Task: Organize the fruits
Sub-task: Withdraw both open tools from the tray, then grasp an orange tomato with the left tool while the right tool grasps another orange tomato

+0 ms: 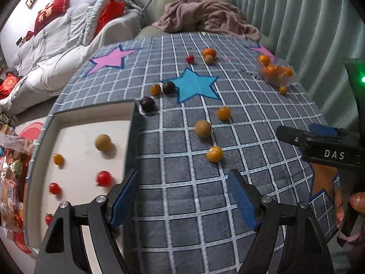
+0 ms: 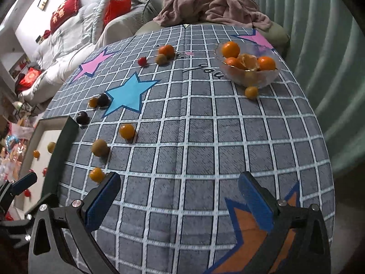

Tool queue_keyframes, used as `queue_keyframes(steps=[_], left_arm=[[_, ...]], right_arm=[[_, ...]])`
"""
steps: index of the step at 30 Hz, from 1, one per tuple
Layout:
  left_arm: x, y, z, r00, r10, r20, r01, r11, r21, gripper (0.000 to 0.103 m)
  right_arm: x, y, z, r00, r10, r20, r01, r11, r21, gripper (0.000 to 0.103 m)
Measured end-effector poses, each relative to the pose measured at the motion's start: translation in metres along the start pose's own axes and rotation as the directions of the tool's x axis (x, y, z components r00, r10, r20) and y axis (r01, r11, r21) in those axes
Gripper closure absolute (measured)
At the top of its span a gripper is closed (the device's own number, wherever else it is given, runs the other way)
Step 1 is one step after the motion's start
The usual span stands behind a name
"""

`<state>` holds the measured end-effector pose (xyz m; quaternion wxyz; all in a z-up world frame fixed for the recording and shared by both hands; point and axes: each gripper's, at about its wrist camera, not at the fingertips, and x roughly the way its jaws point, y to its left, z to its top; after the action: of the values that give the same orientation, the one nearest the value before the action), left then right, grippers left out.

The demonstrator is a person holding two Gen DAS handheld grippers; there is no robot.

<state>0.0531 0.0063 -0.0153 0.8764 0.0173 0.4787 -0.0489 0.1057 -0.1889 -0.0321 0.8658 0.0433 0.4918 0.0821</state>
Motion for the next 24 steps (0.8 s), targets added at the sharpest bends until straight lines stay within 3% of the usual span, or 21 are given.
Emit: queue_keyframes(steps=[7,17,18,20,22,24], left_arm=[[0.032,-0.017,0.001,0.999,0.026,-0.027,-0.026,1.000,0.004,0.023],[0.057,-0.031,0.009,0.999,0.047,-0.002,-0.047,0.998,0.040,0.024],[0.058,-0.031,0.009,0.999,0.050,0.000,-0.050,0.998,0.039,0.024],[0.061,-0.031,0.010,0.999,0.052,0.004,-0.052,0.998,0.036,0.024],[0.064,-0.031,0.011,0.999,0.052,0.002,-0.052,0.998,0.032,0.035],[0.069,-0.031,0.012,0.999,0.048,-0.012,-0.047,0.998,0.030,0.037]], right_arm=[[0.019,-0.003,0.010,0.998,0.055,-0.007,-0.054,0.998,0.012,0.000],[0.052,0.038,0.026,0.992,0.119,-0.033,-0.122,0.983,-0.134,0.003],[0.054,0.040,0.027,0.992,0.123,-0.034,-0.127,0.982,-0.142,0.005],[0.060,0.043,0.030,0.991,0.130,-0.044,-0.135,0.979,-0.151,0.021],[0.064,0.046,0.032,0.991,0.127,-0.042,-0.132,0.978,-0.163,0.024],[0.067,0.051,0.034,0.990,0.136,-0.038,-0.141,0.973,-0.185,0.026]])
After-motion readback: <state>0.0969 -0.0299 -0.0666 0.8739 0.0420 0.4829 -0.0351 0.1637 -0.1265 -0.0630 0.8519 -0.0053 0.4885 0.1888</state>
